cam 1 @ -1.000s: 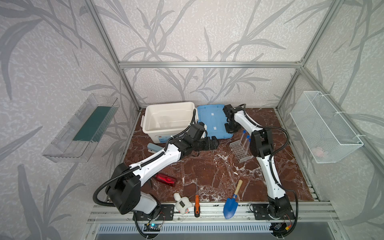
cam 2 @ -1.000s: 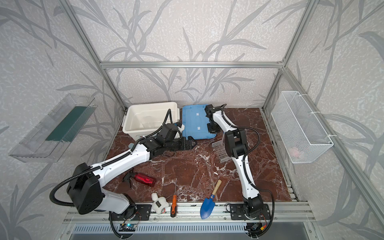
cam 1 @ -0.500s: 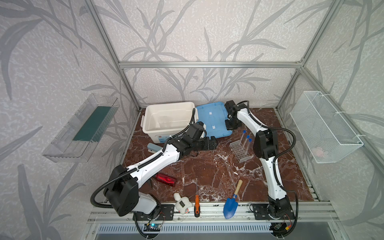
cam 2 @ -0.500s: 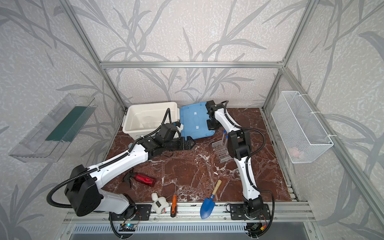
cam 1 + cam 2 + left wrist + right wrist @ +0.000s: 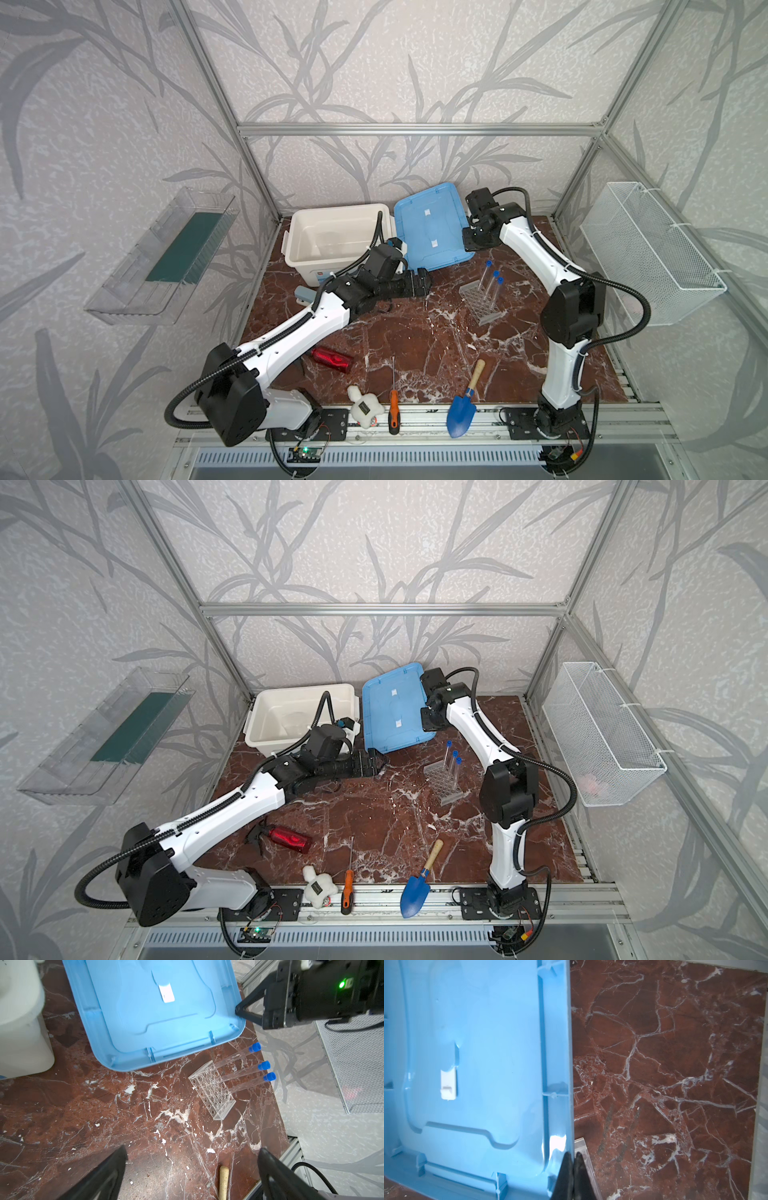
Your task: Organize the chemistry lab equipment
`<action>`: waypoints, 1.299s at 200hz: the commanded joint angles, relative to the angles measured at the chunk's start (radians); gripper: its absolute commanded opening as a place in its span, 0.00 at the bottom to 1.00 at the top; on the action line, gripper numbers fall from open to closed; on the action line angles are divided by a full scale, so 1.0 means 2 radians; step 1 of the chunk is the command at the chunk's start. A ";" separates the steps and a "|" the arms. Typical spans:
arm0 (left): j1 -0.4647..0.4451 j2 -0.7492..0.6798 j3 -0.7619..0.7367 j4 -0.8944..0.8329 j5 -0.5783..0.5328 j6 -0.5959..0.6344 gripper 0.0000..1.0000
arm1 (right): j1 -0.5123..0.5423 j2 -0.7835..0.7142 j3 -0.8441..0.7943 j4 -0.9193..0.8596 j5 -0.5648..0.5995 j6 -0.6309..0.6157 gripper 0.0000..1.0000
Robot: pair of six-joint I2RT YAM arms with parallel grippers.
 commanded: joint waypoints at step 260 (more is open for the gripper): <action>-0.009 -0.039 -0.079 0.297 0.047 -0.113 0.58 | -0.019 -0.354 -0.257 0.093 -0.091 0.062 0.00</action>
